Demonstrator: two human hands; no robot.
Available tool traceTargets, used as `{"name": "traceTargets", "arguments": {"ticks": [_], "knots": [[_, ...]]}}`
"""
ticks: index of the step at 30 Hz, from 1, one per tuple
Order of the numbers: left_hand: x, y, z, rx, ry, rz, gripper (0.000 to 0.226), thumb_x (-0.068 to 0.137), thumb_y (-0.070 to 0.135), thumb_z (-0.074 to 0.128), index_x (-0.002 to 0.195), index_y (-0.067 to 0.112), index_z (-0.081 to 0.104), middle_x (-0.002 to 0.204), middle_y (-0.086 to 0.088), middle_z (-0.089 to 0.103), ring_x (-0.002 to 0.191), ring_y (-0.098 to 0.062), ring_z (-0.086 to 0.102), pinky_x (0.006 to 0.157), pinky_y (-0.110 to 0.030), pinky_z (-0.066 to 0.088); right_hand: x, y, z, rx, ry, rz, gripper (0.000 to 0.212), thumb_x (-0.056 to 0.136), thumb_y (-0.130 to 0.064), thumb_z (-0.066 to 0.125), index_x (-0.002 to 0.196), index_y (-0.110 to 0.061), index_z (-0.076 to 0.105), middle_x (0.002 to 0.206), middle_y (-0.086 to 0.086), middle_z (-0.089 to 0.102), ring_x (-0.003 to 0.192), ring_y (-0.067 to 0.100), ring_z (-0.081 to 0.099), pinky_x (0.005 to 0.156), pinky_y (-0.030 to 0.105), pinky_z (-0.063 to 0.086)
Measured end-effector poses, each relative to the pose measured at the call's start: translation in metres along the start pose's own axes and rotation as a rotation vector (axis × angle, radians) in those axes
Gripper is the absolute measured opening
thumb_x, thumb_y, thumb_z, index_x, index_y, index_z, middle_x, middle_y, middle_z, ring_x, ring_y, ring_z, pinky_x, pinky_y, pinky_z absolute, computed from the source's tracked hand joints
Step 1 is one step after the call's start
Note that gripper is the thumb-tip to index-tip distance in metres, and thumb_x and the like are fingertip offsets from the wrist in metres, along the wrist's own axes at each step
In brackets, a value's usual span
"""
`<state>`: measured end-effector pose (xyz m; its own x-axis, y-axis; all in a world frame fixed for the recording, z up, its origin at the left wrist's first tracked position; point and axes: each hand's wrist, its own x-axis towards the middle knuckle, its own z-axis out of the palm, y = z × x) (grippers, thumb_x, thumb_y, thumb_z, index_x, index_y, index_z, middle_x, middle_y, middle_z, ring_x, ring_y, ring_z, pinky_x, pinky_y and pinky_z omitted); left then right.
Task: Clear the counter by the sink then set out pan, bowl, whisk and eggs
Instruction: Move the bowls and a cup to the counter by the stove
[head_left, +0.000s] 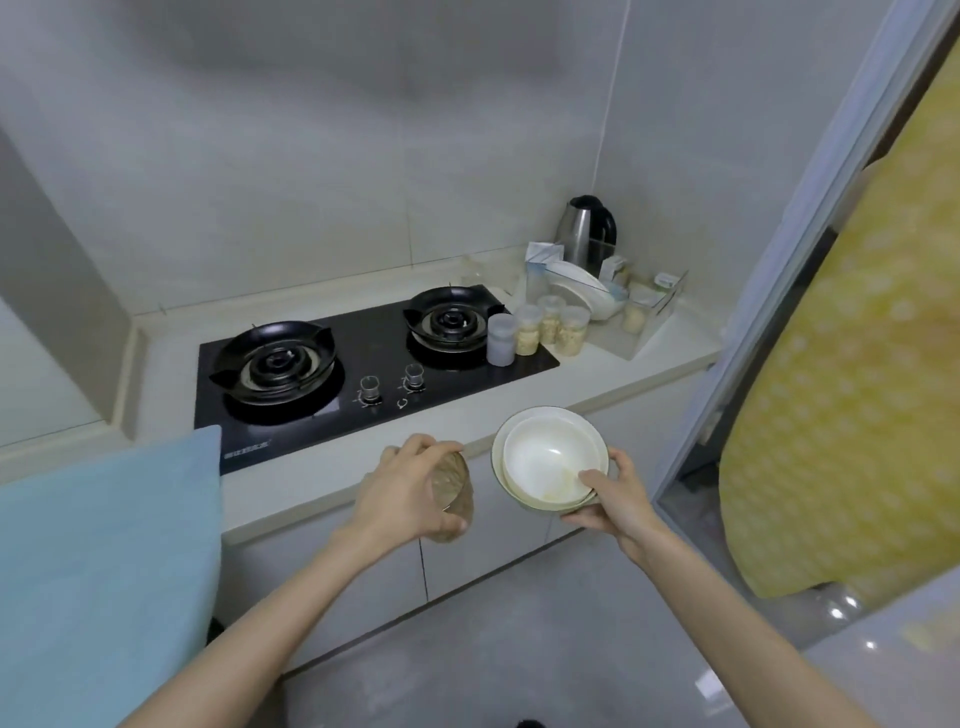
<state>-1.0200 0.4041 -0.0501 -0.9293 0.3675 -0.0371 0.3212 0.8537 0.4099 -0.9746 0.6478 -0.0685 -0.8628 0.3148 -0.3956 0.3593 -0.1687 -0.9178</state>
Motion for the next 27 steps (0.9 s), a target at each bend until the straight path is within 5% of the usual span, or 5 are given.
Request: {"name": "traceTargets", "arguments": {"ticks": [17, 27], "knots": [[0.217, 0.045, 0.009, -0.002, -0.005, -0.039, 0.093, 0.056, 0.054, 0.079, 0.136, 0.046, 0.034, 0.130, 0.019, 0.036, 0.112, -0.014, 0.038, 0.082, -0.031, 0.043, 0.211, -0.081, -0.056, -0.054, 0.009, 0.104, 0.038, 0.092, -0.003, 0.052, 0.125, -0.017, 0.041, 0.123, 0.016, 0.049, 0.071, 0.035, 0.066, 0.064, 0.045, 0.060], [0.358, 0.017, -0.047, -0.062, 0.151, -0.065, 0.088, 0.060, 0.053, 0.077, 0.136, 0.047, 0.035, 0.136, 0.018, 0.037, 0.122, -0.015, 0.039, 0.090, -0.034, 0.042, 0.325, -0.173, -0.016, -0.029, -0.055, 0.008, 0.029, 0.091, -0.004, 0.054, 0.118, -0.015, 0.049, 0.101, 0.008, 0.056, 0.075, 0.030, 0.061, 0.057, 0.045, 0.060]]}}
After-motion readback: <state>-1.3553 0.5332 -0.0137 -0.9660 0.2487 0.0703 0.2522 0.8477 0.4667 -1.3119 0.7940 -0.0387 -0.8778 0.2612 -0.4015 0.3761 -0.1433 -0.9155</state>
